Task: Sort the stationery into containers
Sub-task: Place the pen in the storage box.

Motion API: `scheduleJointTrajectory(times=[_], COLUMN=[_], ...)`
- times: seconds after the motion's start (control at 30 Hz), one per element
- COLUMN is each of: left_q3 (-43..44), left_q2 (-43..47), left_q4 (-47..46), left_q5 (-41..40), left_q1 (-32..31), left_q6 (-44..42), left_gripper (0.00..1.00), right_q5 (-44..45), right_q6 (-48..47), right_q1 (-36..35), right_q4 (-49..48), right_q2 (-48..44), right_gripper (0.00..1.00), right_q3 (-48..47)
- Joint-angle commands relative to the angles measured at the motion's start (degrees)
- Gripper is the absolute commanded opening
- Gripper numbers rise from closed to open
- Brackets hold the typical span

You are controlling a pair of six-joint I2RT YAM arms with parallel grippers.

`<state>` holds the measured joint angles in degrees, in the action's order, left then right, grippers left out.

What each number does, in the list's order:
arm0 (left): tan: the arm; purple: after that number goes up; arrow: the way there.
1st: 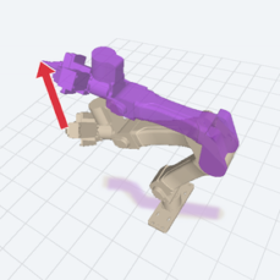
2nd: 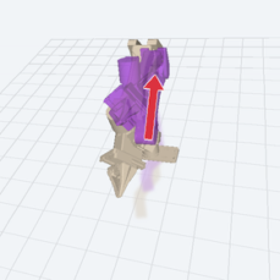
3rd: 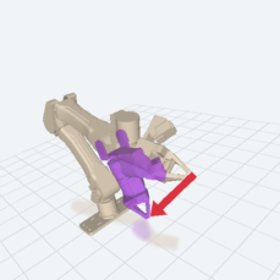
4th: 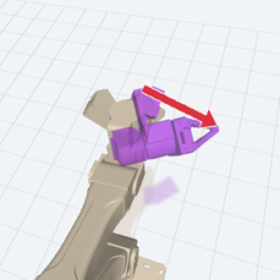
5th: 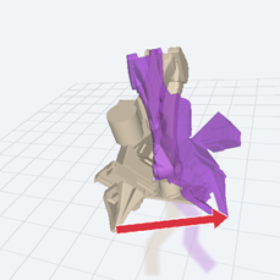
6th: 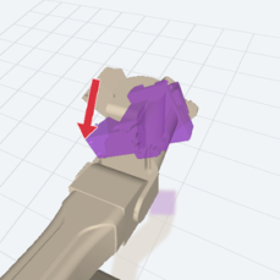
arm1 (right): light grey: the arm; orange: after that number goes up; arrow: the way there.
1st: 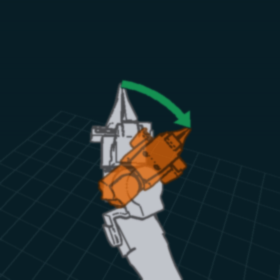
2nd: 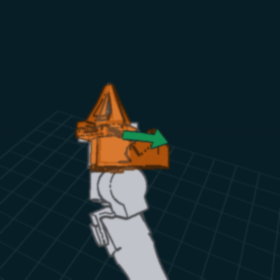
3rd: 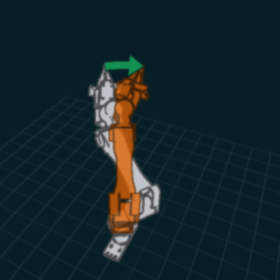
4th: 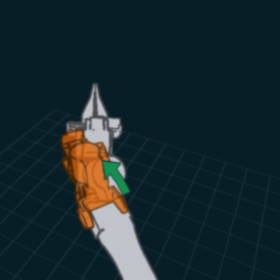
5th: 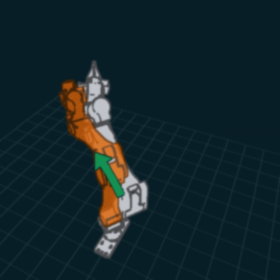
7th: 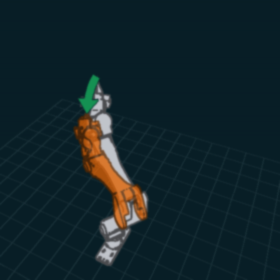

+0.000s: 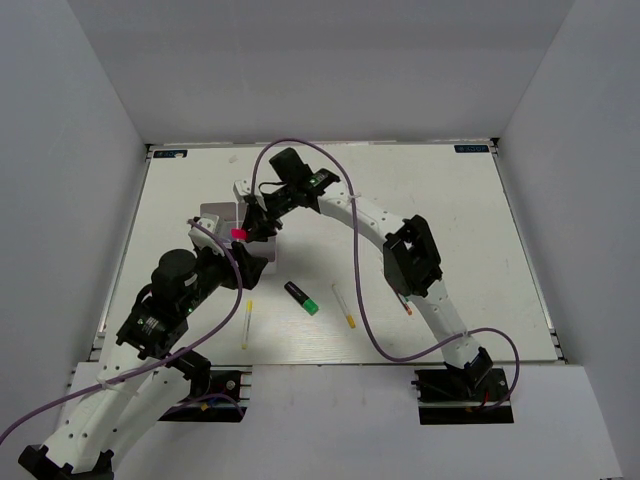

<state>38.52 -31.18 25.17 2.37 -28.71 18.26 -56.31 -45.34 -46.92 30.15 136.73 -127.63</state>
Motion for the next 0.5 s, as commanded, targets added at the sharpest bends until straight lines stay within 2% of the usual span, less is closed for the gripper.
scheduleJointTrajectory(times=[0.0,0.17,0.33,0.47], left_q3=[0.9,0.9,0.9,0.9], left_q2=[0.2,0.2,-0.3,-0.3], left_q4=[-0.6,-0.6,-0.6,-0.6], left_q5=[-0.3,-0.3,-0.3,-0.3], left_q1=[0.2,0.2,0.2,0.2], left_q6=[-0.4,-0.4,-0.4,-0.4], left_gripper=[0.81,0.81,0.81,0.81], right_q5=[-3.2,-4.7,-4.9,-5.0], right_q6=[-3.9,-6.9,-7.2,-7.0], right_q1=[0.9,1.2,2.0,2.6], right_q4=[-1.9,-1.1,-1.8,-1.9], right_q2=[0.2,0.6,1.2,1.2], right_gripper=[0.0,0.0,0.19,0.27], right_q3=[-2.7,-1.7,-1.1,-0.9])
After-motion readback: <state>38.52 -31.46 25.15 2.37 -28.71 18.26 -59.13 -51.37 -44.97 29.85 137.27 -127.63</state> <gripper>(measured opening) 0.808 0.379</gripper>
